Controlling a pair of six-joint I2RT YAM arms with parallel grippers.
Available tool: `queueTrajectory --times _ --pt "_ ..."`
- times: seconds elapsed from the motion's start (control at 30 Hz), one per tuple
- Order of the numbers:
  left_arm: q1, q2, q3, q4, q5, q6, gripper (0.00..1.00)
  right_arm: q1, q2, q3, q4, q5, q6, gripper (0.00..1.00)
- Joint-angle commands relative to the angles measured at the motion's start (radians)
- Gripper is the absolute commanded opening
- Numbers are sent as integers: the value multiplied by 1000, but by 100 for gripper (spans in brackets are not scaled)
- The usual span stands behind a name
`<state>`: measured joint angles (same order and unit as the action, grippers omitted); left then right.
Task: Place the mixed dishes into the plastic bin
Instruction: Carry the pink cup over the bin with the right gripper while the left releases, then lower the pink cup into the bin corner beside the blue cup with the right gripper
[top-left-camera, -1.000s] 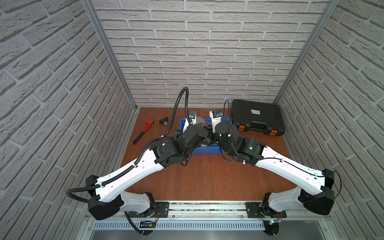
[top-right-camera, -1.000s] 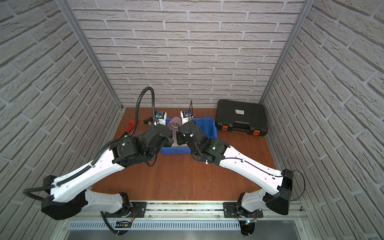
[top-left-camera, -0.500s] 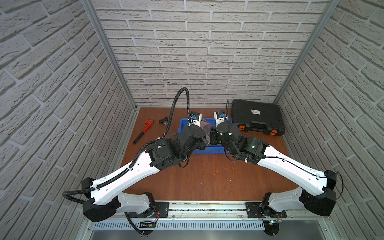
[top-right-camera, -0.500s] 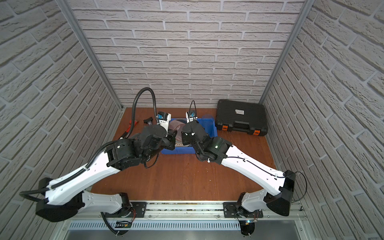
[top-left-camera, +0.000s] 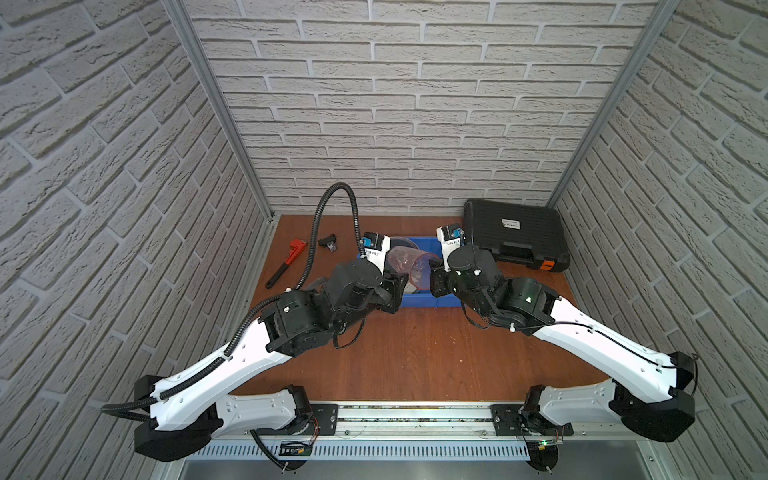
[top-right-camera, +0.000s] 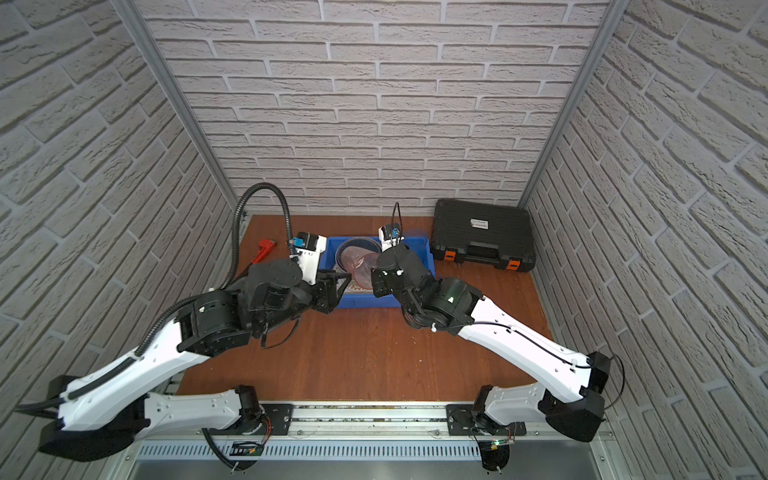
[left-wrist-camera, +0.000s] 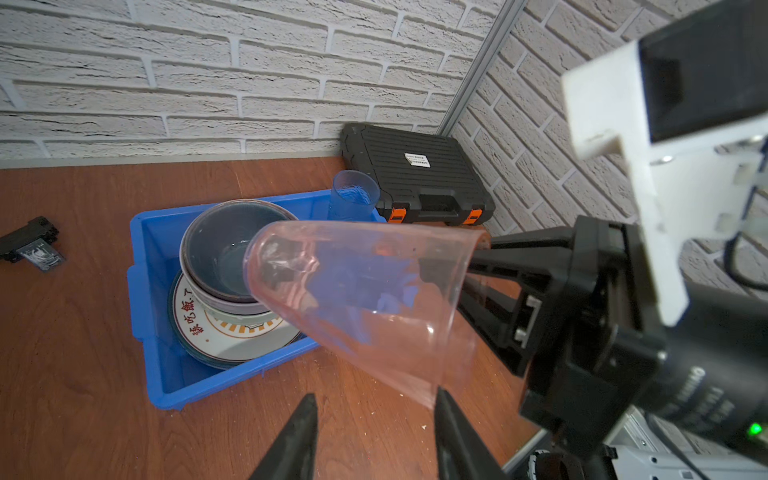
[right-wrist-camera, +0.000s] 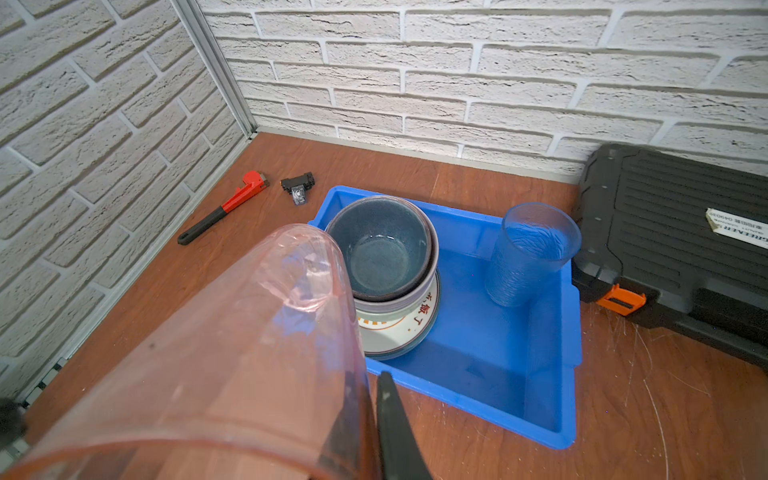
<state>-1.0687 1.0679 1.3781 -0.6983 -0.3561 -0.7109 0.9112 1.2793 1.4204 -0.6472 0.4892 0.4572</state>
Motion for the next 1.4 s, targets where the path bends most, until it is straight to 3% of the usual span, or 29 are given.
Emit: queueTrajectory --times 0.0,0.13,0.33,0.47,0.67,0.97,1.37 --pt "37 -38 -37 5 47 -4 50 -35 -24 39 -52 -3 -9 6" --pt "77 -67 -55 -20 70 2 58 -104 -6 77 -146 -52 -47 6" --pt "131 -125 -106 -69 66 37 84 -283 72 170 -293 -225 -159 6" --pt "181 -164 -148 -96 66 54 92 -368 156 265 -405 -279 -257 6" --pt "245 -202 -184 -148 66 63 98 -431 268 352 -506 -231 -338 6" --pt "297 -245 -234 -173 84 53 98 -485 413 413 -559 -178 -401 5" --pt "319 -270 -244 -191 86 52 98 -538 540 375 -544 -254 -422 6"
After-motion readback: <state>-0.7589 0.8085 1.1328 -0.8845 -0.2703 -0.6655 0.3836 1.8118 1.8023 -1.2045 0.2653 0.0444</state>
